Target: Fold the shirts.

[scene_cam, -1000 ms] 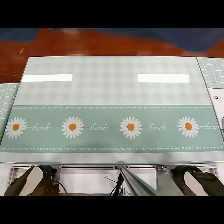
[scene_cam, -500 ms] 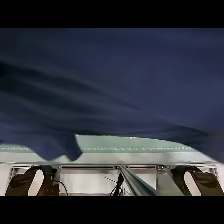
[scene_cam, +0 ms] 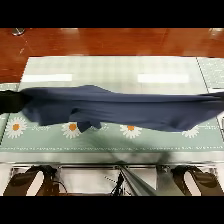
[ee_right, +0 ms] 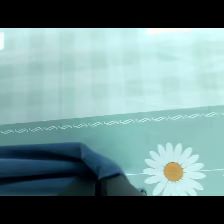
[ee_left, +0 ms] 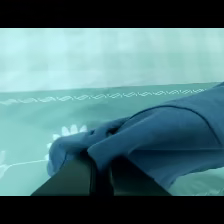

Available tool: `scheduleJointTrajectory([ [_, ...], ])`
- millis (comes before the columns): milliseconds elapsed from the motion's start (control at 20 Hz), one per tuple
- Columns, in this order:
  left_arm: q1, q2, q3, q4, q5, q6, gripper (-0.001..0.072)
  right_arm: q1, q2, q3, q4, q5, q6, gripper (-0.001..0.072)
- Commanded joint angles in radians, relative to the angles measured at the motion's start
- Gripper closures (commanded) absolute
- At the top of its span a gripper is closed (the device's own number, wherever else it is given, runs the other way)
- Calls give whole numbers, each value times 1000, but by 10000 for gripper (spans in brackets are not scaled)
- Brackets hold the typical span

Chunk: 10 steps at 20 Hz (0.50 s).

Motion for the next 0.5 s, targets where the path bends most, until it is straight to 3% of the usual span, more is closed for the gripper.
scheduleJointTrajectory([
  [0, -15, -151, -151, -151, 288, 76, 679, -1, -185, -105, 66, -226, -38, 694],
  [200, -27, -474, -69, -340, 484, 171, 678, -1, -512, -71, 230, -453, -114, 693],
  [450, -27, -877, 219, -383, 489, 171, 679, -1, -942, 203, 330, -507, -141, 693],
])
